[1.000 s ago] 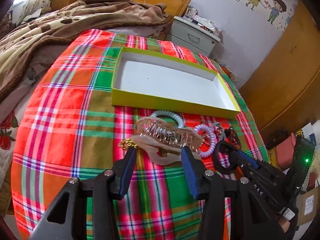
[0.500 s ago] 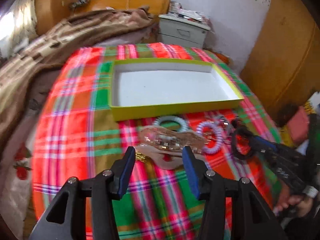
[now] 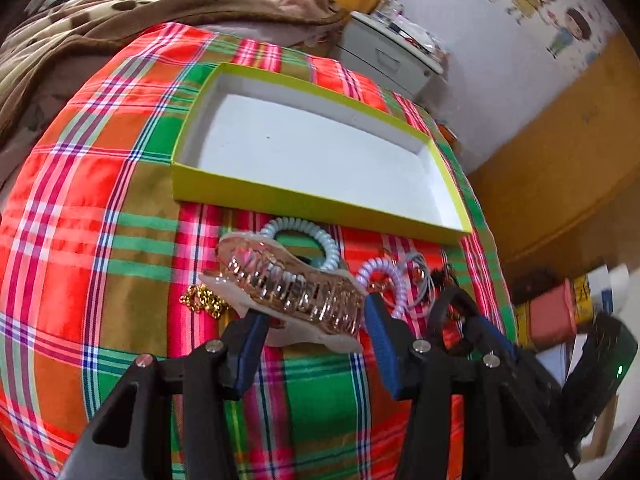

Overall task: Organize jewelry
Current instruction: 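Close the left tool on the clear-and-gold hair claw clip and lift it, then lower the clip into the box with the left tool while the right tool drops the watch band inside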

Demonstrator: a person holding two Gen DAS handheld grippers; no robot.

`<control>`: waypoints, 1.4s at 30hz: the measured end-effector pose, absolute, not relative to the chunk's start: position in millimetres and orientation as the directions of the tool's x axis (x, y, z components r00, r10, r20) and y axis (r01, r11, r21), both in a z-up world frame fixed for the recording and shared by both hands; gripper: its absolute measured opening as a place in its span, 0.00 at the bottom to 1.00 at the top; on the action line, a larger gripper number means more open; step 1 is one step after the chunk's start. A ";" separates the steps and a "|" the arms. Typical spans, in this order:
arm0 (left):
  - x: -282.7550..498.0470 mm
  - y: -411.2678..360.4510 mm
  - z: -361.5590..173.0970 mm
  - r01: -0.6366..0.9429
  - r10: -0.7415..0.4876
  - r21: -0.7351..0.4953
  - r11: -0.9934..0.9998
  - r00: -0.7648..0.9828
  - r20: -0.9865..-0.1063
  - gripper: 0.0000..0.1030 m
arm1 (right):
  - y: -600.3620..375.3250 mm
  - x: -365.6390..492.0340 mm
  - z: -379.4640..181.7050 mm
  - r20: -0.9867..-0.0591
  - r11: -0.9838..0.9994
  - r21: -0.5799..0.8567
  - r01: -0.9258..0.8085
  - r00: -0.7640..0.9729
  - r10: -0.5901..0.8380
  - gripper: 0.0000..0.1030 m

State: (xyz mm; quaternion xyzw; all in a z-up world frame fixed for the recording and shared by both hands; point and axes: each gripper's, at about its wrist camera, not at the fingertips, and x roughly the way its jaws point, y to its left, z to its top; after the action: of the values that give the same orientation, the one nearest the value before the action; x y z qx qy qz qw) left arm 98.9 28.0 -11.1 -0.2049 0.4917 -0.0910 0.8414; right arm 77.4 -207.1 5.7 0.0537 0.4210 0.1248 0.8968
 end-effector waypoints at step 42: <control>92.1 49.9 28.4 0.029 -0.329 -0.383 0.923 0.574 -0.750 0.10 | -208.3 91.5 43.5 -0.673 0.955 0.206 -0.211 0.678 0.295 0.13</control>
State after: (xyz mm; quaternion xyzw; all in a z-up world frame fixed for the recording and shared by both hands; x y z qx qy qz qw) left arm 92.1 49.9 28.4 -0.1667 0.4500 -0.1028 0.8713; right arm 91.5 -208.3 43.5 0.0558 0.3763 0.1385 0.9144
